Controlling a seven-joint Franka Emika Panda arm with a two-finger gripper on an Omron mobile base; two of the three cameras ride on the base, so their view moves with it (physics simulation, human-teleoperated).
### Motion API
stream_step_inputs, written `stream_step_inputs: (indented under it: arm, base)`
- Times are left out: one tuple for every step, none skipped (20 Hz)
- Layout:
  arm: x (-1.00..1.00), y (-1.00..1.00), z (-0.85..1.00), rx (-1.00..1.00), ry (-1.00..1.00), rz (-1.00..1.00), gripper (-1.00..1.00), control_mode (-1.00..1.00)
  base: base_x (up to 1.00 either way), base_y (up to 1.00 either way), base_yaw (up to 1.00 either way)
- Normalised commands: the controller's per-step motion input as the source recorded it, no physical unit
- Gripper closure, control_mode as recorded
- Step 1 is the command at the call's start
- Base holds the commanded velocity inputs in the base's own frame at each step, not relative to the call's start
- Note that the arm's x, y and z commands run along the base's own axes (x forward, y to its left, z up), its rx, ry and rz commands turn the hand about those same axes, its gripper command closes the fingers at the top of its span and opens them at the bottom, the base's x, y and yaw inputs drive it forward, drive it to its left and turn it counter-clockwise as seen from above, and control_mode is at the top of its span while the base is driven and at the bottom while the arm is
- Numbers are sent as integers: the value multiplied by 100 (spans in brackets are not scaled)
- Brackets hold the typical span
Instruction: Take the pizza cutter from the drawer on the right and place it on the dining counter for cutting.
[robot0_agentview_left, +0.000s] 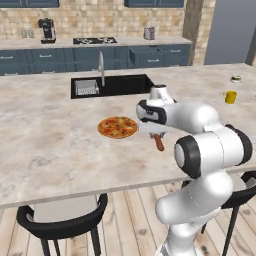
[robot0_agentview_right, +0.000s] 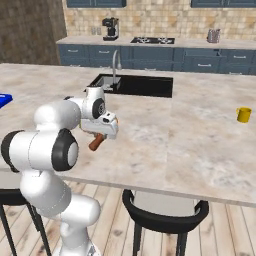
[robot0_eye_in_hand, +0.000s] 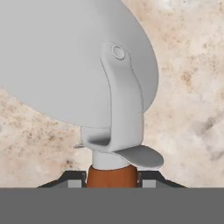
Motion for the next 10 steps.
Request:
stream_step_inputs:
  arm:
    - [96, 0, -70, 0, -1, 0, 100, -100]
    - [89, 0, -65, 0, 0, 0, 100, -100]
    - [81, 0, -60, 0, 0, 0, 100, -100]
    - [73, 0, -50, 0, 0, 0, 100, -100]
    - [61, 0, -37, 0, 0, 0, 100, -100]
    - [47, 0, -34, 0, 0, 0, 100, -100]
    - [33, 0, -34, 0, 0, 0, 100, -100]
    - [14, 0, -32, 0, 0, 0, 100, -100]
    - [1, 0, -28, 0, 0, 0, 100, -100]
    - [0, 0, -26, 0, 0, 0, 100, -100]
  base:
    - [0, 0, 0]
    - [0, 0, 0]
    - [0, 0, 0]
    - [0, 0, 0]
    - [0, 0, 0]
    - [0, 0, 0]
    - [0, 0, 0]
    - [0, 0, 0]
    - [0, 0, 0]
    - [0, 0, 0]
